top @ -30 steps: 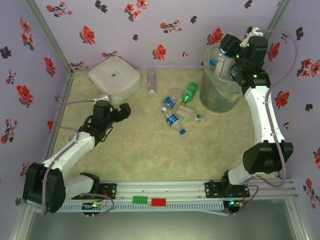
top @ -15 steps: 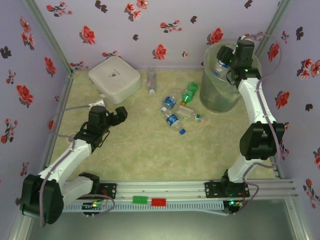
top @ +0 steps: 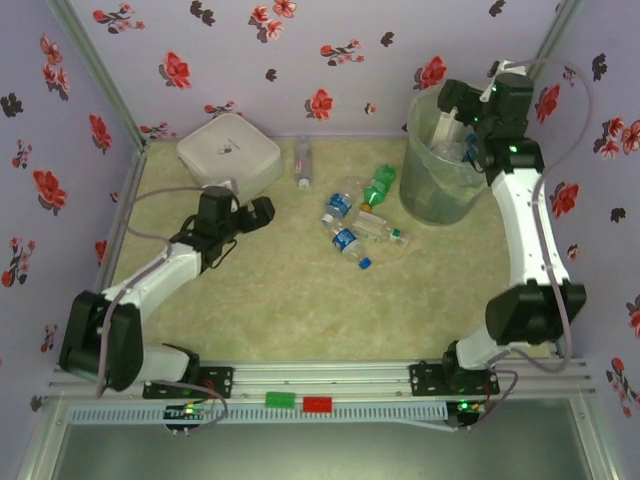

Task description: Put the plastic bottles in the bin

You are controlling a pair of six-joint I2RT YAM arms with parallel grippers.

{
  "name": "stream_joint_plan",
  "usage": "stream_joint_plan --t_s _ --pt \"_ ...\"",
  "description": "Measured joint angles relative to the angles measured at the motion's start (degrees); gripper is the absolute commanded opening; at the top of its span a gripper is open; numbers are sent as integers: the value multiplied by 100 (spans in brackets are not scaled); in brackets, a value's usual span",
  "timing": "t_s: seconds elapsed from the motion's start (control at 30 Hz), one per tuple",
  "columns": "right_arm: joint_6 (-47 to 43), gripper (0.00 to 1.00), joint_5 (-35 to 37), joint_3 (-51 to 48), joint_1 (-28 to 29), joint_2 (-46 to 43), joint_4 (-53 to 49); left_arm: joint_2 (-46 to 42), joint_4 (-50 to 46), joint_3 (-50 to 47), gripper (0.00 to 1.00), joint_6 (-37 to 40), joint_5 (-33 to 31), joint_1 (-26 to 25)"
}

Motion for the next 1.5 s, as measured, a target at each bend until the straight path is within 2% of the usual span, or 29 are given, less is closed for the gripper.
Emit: stream_joint_plan --t_s 0.17,0.3,0.4,0.53,0.7,0.97,1.13,1.37,1.5 --pt "28 100 -92 -1056 243 -1268 24 1062 205 824 100 22 -7 -245" --pt "192 100 -133 -2389 879 -2177 120 1987 188 1690 100 105 -26 -439" --pt "452 100 -188 -3187 1285 -2476 201 2623 63 2417 100 181 -26 -540" --pt "796 100 -299 -3853 1545 -2566 238 3423 -273 3512 100 387 -87 -627" --pt "1027 100 -372 -4111 1655 -2618 374 4334 -859 4717 100 662 -354 -691" --pt "1231 100 -437 -4389 1655 -2785 911 6039 -2455 7180 100 1126 -951 -702" --pt "1237 100 -476 -4393 1655 -2767 1016 6817 -3257 8546 92 1217 -1084 -702" --pt "1237 100 -479 -4393 1665 -2732 1091 7073 -3668 8839 87 1226 -1130 -682" --pt "1237 100 -479 -4393 1665 -2732 1126 7156 -3768 8846 75 1211 -1128 -658"
